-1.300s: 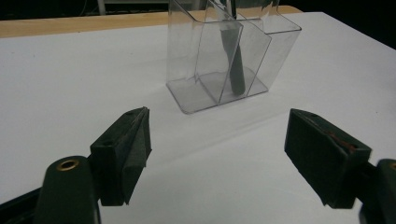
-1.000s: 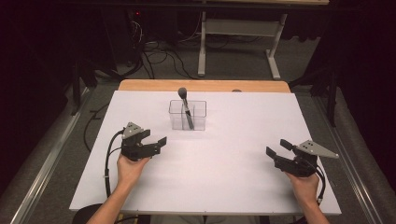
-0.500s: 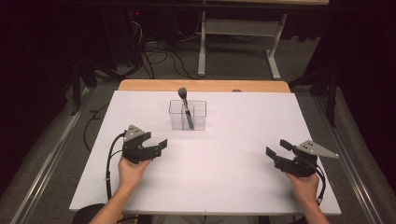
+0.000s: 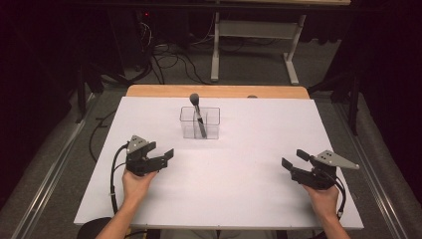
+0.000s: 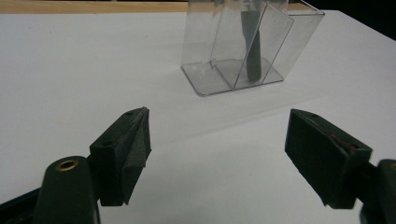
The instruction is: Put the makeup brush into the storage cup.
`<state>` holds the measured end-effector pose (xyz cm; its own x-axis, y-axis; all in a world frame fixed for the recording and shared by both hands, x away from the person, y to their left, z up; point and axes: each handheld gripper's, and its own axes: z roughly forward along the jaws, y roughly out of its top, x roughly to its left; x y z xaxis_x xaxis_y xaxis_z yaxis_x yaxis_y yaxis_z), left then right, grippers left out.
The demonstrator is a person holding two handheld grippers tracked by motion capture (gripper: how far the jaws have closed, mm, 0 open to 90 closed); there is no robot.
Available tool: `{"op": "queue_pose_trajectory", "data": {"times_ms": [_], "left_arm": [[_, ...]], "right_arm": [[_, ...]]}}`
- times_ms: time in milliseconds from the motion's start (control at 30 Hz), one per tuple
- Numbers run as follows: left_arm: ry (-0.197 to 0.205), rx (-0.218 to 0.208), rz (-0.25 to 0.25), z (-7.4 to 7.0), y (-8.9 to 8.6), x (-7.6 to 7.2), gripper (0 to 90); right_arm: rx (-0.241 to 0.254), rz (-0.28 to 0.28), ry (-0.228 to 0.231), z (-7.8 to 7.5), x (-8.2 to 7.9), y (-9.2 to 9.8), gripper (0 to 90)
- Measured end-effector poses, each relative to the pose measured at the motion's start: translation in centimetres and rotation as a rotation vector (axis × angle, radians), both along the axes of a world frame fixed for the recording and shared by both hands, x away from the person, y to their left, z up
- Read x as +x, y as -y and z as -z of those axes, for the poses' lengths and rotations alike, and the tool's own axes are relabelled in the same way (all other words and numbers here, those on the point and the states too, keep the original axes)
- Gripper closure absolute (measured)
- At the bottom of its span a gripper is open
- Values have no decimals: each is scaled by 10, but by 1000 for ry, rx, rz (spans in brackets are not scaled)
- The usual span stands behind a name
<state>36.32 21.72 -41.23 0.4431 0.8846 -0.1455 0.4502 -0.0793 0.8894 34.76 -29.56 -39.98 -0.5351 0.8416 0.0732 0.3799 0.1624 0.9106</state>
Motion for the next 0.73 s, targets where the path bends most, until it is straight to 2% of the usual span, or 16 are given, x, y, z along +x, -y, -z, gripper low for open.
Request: {"op": "queue_pose_trajectory", "data": {"times_ms": [67, 267, 400, 467, 733], "left_arm": [[5, 8, 4, 0, -1, 1, 228], [-24, 1, -5, 1, 2, -1, 228], [-4, 7, 3, 2, 0, 2, 228], [-26, -7, -8, 2, 0, 2, 229], [-44, -14, -24, 2, -1, 0, 231]], "right_arm": [[1, 0, -1, 0, 0, 0, 319], [4, -2, -2, 0, 1, 1, 319], [1, -6, -3, 0, 1, 1, 319], [4, -4, -7, 0, 1, 1, 319], [1, -9, -3, 0, 1, 1, 320]]}}
